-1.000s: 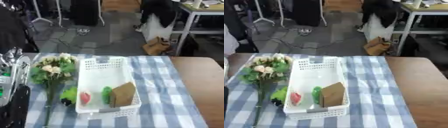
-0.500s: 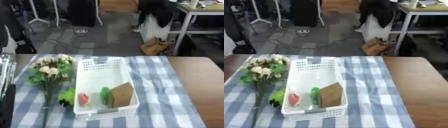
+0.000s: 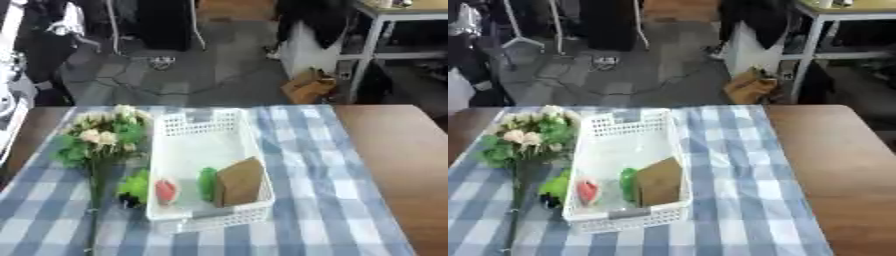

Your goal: Pick up objects on the table and place them in the box.

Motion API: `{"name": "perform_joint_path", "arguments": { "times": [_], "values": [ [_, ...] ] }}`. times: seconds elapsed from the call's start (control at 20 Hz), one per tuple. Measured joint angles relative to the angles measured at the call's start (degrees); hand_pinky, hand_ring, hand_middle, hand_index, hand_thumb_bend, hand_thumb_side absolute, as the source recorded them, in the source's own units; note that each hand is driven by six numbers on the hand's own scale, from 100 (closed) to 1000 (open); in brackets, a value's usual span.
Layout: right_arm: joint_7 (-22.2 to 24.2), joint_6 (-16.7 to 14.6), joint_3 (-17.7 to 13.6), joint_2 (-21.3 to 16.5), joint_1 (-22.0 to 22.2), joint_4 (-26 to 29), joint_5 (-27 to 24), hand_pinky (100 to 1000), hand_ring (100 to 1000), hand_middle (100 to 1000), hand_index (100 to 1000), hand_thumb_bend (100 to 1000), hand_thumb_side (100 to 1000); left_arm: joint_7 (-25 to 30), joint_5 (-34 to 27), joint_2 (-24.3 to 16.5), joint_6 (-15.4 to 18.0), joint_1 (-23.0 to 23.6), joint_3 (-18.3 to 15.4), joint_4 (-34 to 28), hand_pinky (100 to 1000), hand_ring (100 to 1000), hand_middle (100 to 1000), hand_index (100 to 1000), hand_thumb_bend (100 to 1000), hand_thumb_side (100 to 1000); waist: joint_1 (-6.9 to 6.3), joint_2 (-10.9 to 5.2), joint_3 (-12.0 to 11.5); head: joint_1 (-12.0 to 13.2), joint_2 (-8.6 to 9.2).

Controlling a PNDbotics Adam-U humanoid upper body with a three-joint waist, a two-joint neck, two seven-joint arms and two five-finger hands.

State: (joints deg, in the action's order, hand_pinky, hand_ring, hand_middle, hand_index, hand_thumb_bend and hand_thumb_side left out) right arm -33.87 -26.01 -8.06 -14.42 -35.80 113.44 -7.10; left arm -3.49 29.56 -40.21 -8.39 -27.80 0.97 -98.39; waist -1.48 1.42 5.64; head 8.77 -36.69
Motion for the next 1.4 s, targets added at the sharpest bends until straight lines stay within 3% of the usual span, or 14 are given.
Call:
{"name": "perform_joint_path", "arguments": {
  "times": [0.15,0.4,0.5,0.75,1.0,1.4],
  "values": [
    [0.0,0.3,0.2,0.0,0.0,0.0,0.0,591,602,516,594,100,712,3.7,0.8,-3.0,-0.2,0.2,3.3,4.2,832,1000,984,1000,100,540,-0.05,0.0,0.4,0.6,0.0],
    [0.2,0.7,0.5,0.0,0.0,0.0,0.0,590,599,514,590,100,707,8.9,-1.1,-6.5,-0.7,0.7,9.1,11.1,994,1000,1000,1000,100,667,-0.44,-0.43,0.7,1.1,-0.26],
    [0.3,0.8,0.7,0.0,0.0,0.0,0.0,589,598,511,584,100,697,9.8,-3.7,-7.5,-1.8,1.3,11.2,13.9,1000,1000,1000,1000,100,731,-0.68,-0.53,0.8,1.1,-0.54],
    [0.3,1.2,0.9,0.0,0.0,0.0,0.0,588,596,509,580,100,693,10.1,-11.4,-8.8,-6.3,4.6,15.8,18.2,1000,1000,1000,1000,100,750,-0.93,-0.68,1.1,1.1,-1.21],
    [0.2,1.4,1.1,0.0,0.0,0.0,0.0,584,594,505,573,100,685,11.5,-13.4,-10.2,-8.8,6.6,18.2,18.9,1000,1000,1000,1000,100,789,-1.15,-1.06,1.0,1.1,-1.52],
    [0.3,1.6,1.4,0.0,0.0,0.0,-0.1,583,592,502,566,100,675,14.1,-14.0,-10.4,-11.5,8.8,19.0,22.2,1000,1000,1000,1000,100,793,-1.24,-1.1,1.5,2.6,-1.73]
  ]
}}
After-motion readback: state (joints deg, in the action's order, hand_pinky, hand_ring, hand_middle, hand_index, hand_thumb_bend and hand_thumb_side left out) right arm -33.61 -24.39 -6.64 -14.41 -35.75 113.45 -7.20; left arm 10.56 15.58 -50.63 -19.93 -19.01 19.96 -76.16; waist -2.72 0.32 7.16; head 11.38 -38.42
